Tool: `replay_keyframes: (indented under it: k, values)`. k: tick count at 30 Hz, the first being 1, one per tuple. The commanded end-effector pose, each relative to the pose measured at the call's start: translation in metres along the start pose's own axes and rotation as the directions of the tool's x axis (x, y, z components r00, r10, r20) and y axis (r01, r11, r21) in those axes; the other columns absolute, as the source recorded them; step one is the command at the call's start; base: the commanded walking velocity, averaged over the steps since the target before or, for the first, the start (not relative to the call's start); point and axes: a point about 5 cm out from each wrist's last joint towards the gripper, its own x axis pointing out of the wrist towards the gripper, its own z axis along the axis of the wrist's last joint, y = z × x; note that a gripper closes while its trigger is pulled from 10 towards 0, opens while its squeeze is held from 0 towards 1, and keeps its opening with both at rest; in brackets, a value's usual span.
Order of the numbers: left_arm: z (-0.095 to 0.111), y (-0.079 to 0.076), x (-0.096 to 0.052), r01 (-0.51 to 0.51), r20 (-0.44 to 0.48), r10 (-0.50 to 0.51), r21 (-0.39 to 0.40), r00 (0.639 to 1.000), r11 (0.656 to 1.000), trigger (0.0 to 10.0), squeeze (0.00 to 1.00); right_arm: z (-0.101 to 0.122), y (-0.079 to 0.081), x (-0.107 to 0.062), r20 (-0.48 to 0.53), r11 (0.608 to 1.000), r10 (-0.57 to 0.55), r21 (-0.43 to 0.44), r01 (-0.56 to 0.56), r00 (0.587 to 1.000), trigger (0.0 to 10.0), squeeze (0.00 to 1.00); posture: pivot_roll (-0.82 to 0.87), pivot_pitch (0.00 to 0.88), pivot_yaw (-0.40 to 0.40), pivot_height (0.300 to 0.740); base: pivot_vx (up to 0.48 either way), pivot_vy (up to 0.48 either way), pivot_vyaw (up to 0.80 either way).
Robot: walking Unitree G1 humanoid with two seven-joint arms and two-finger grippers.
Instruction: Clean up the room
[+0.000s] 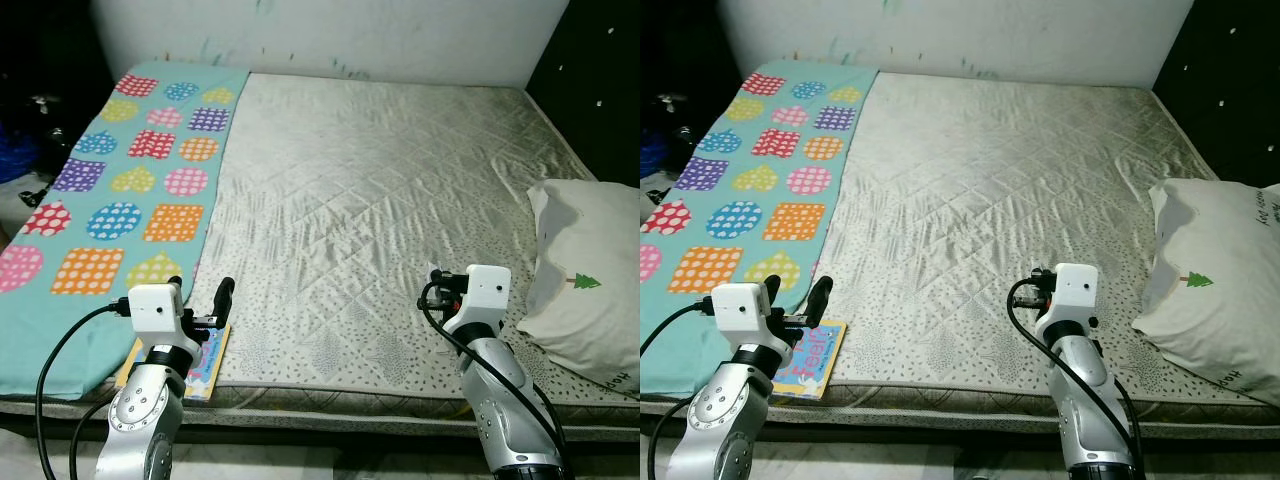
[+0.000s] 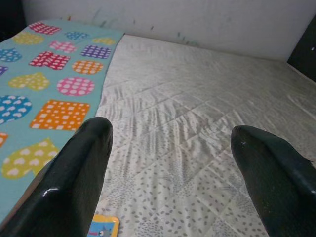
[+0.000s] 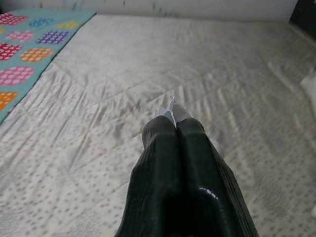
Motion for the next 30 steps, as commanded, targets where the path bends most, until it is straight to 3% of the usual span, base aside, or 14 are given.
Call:
replay_keyframes:
  k: [1,6,14,18,30]
  values:
    - [0.0003,0.0002,-0.0002,0.009,-0.005,-0.009,0.003,1.000,1.000,10.0,0.00,0.0006,0.0028,0.0015,0.004,0.998,0.008,0.057,-0.008,1.000,10.0,0.00,-0.01,0.119,-0.041,0.740,0.000,0.405,0.00]
    - [0.0003,0.0002,0.0005,0.011,-0.005,-0.010,0.003,1.000,1.000,10.0,0.00,0.0032,0.0034,0.0037,0.009,1.000,0.031,0.004,-0.031,0.999,10.0,0.00,-0.01,0.116,-0.041,0.740,0.000,0.418,0.00]
    - [-0.0004,-0.0006,0.0017,0.011,-0.002,-0.011,0.001,1.000,1.000,10.0,0.00,0.0012,0.0064,0.0029,-0.011,0.997,0.056,0.060,-0.055,0.998,10.0,0.00,-0.01,0.110,-0.046,0.740,0.000,0.473,0.00]
    - [-0.0006,-0.0008,0.0016,0.009,-0.001,-0.009,-0.001,1.000,1.000,10.0,0.00,0.0019,0.0062,0.0037,-0.005,0.997,0.060,0.053,-0.059,0.998,10.0,0.00,-0.01,0.107,-0.049,0.740,0.000,0.480,-0.71]
    - [-0.0016,-0.0010,0.0010,0.006,-0.006,-0.006,-0.006,1.000,1.000,10.0,0.00,0.0038,0.0089,0.0044,0.007,0.996,0.089,0.027,-0.089,0.996,10.0,0.00,-0.01,0.107,-0.052,0.740,0.000,0.480,0.00]
